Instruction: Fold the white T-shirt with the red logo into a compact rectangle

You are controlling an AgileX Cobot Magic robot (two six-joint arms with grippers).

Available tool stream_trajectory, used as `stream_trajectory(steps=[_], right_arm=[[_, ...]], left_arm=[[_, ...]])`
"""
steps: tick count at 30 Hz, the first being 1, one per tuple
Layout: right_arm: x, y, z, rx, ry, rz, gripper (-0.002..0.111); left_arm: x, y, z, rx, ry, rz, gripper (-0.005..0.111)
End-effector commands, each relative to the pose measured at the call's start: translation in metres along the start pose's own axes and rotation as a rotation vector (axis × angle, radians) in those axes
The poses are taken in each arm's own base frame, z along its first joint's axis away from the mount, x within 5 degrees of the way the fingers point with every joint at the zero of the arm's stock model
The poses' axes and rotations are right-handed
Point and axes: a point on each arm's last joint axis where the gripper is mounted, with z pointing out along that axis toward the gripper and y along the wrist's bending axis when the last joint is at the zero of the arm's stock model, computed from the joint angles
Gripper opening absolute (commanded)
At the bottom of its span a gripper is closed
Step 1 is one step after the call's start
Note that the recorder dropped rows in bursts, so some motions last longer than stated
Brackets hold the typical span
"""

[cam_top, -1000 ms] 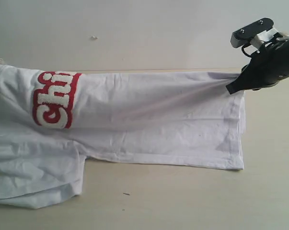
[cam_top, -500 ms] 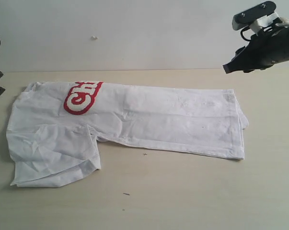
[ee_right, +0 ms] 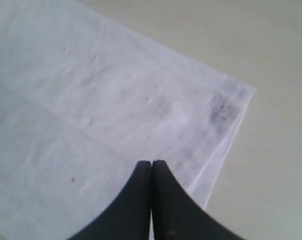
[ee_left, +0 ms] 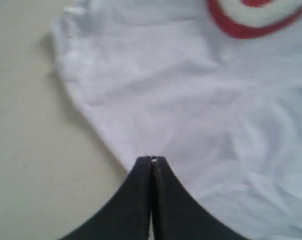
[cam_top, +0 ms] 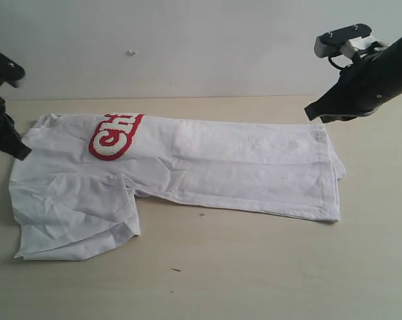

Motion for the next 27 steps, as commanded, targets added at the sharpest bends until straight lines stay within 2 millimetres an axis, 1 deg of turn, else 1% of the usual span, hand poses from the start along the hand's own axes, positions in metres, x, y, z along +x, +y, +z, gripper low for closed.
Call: stream_trajectory(steps=[1, 3, 5, 7, 9, 11, 12, 16, 21, 27], right_arm=[[0.004, 0.005, -0.007, -0.048, 0.063, -0.013, 0.000], [0.003, 0.007, -0.014, -0.055, 0.064, -0.018, 0.000], [0.001, 0.009, -0.022, -0.059, 0.061, -0.024, 0.000], [-0.001, 0.010, -0.031, -0.060, 0.049, -0.029, 0.000], [-0.002, 0.012, -0.038, -0.067, 0.041, -0.027, 0.000], [-0.003, 0.014, -0.043, -0.079, 0.036, -0.019, 0.000], [-0.001, 0.016, -0.045, -0.087, 0.035, -0.009, 0.000], [0.006, 0.018, -0.044, -0.089, 0.041, 0.004, 0.000], [0.009, 0.020, -0.044, -0.108, 0.050, 0.020, 0.000], [0.008, 0.022, -0.044, -0.131, 0.044, 0.036, 0.000]], left_arm=[[-0.013, -0.046, -0.005, 0.279, -0.040, 0.022, 0.000], [-0.016, -0.061, -0.005, 0.348, -0.061, 0.034, 0.000], [-0.012, -0.077, -0.002, 0.372, -0.035, 0.081, 0.000], [-0.004, -0.090, 0.002, 0.381, 0.013, 0.154, 0.000], [0.005, -0.100, 0.005, 0.387, 0.056, 0.190, 0.000], [0.012, -0.103, 0.007, 0.382, 0.080, 0.185, 0.002], [0.017, -0.105, 0.009, 0.380, 0.088, 0.176, 0.006], [0.030, -0.110, 0.014, 0.381, 0.115, 0.170, 0.015], [0.038, -0.113, 0.016, 0.384, 0.129, 0.171, 0.017], [0.039, -0.115, 0.020, 0.365, 0.121, 0.191, 0.017]])
